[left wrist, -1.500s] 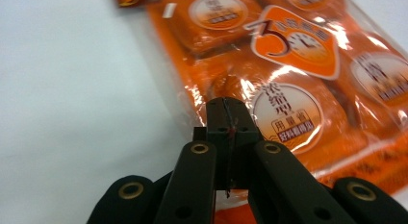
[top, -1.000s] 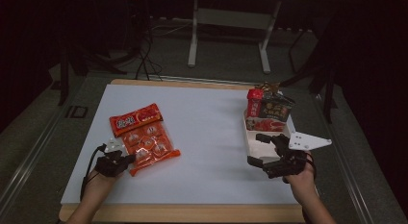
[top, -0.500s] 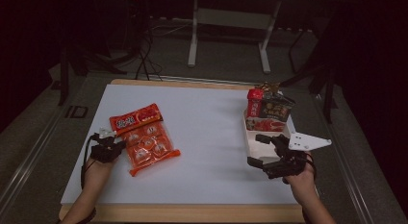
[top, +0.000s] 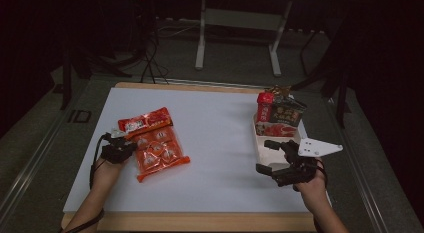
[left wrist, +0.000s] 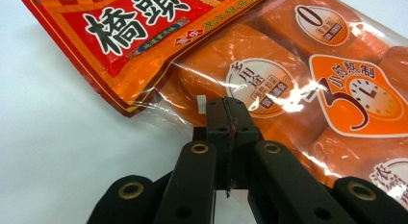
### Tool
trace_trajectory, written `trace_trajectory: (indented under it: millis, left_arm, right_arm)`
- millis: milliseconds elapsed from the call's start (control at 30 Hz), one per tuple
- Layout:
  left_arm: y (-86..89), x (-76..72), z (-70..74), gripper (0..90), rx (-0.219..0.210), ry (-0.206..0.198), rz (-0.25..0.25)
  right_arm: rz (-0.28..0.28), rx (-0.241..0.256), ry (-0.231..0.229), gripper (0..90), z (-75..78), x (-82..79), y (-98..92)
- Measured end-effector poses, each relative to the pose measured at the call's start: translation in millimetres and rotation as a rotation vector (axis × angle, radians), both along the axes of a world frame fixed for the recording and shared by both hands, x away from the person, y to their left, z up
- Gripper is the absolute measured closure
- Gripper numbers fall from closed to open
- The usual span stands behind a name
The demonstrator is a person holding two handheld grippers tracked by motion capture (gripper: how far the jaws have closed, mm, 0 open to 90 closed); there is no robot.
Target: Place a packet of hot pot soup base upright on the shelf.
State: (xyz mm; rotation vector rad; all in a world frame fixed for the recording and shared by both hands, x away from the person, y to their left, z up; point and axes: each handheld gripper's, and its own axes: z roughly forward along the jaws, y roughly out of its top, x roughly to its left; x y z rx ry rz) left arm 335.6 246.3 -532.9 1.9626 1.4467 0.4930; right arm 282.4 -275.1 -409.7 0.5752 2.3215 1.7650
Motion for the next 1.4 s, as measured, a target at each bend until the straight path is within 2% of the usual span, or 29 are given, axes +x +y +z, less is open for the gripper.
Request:
trace_trajectory:
  millis: [267, 433, 700, 933, 1067, 1133, 1200, 1300, 1400]
  left_arm:
    - [-34.3, 13.2, 0.4, 90.0, 0.006, -0.003, -0.052]
    - [-58.4, 19.8, 1.1, 90.0, 0.0, 0.0, -0.105]
    - [-94.3, 25.1, 1.2, 90.0, 0.002, -0.005, -0.169]
    - [-119.1, 25.7, 2.2, 90.0, -0.005, 0.002, -0.232]
    - [-128.8, 21.9, 2.9, 90.0, -0.016, 0.009, -0.268]
    - [-132.5, 19.7, 3.9, 90.0, -0.001, 0.008, -0.293]
    - [-134.7, 18.4, 3.8, 90.0, 0.008, 0.007, -0.292]
    - [-132.3, 18.5, 3.3, 90.0, -0.021, 0.011, -0.274]
    - [-131.0, 21.4, 8.1, 90.0, -0.036, -0.006, -0.263]
  right_arm:
    - [-0.002, 0.004, 0.002, 14.4, -0.2, -0.3, -2.7]
    - [0.0, 0.003, 0.004, 14.4, -1.2, -0.4, -2.8]
    - [0.001, 0.005, 0.005, 14.4, -1.0, -1.0, -3.3]
    - [0.002, 0.011, 0.006, 14.4, -1.2, -1.0, -4.0]
    - [0.003, 0.011, 0.006, 14.4, -1.2, -1.0, -4.0]
    - [0.002, 0.01, 0.008, 14.4, -1.6, -0.8, -4.1]
    - [0.003, 0.01, 0.008, 14.4, -1.8, -0.9, -4.1]
    - [0.002, 0.008, 0.009, 14.4, -2.1, -0.8, -3.6]
    - [0.005, 0.01, 0.01, 14.4, -2.2, -0.8, -3.3]
